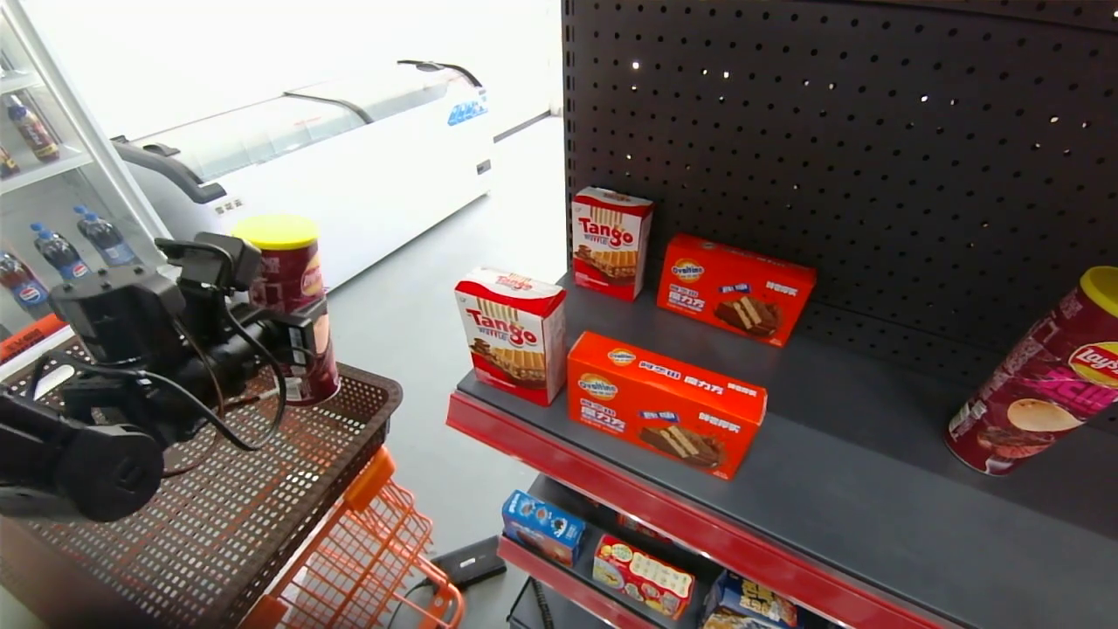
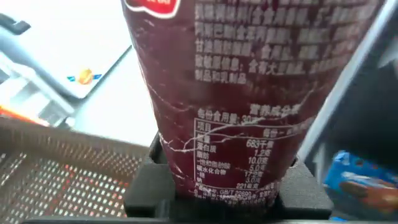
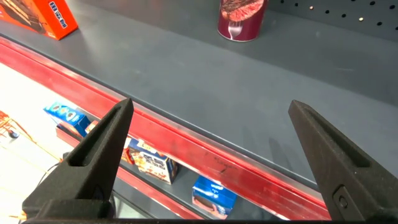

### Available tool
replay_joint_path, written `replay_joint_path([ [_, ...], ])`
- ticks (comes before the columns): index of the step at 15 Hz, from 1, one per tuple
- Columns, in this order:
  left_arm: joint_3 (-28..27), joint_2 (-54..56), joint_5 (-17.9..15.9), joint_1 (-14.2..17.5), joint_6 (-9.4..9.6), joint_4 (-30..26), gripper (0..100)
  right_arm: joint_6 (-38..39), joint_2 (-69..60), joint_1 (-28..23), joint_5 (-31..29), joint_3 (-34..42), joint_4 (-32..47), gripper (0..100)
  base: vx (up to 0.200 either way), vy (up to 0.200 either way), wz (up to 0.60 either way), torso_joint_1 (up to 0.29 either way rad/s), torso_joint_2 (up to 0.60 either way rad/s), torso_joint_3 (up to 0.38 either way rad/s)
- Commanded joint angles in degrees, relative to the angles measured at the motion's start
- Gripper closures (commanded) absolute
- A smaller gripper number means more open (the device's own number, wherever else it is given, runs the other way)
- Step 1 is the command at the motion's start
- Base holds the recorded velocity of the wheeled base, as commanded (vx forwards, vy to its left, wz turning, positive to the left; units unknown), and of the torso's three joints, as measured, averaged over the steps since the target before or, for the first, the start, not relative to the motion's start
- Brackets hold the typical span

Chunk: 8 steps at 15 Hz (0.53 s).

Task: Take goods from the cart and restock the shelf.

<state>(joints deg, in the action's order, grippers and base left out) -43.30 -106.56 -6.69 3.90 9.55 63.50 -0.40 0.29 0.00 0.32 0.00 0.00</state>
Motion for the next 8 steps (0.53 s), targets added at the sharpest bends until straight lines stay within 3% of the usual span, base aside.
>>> replay_joint_path([
  [1,-4.7,10.9,-3.2,-0.8,-1.81,-6.1,100,0.0,0.1,0.0,0.0,0.0,0.0,0,0.000,0.000,0.00,0.000,0.00,0.000],
  [6,-7.9,11.5,-3.3,-3.5,-2.25,-7.6,100,0.0,0.1,0.0,0.0,0.0,0.0,0,0.000,0.000,0.00,0.000,0.00,0.000],
  [7,-6.6,13.0,-4.3,-9.2,-2.43,-8.0,100,0.0,0.1,0.0,0.0,0.0,0.0,0,0.000,0.000,0.00,0.000,0.00,0.000],
  [8,-6.4,13.7,-4.8,-10.6,-2.87,-8.5,100,0.0,0.1,0.0,0.0,0.0,0.0,0,0.000,0.000,0.00,0.000,0.00,0.000],
])
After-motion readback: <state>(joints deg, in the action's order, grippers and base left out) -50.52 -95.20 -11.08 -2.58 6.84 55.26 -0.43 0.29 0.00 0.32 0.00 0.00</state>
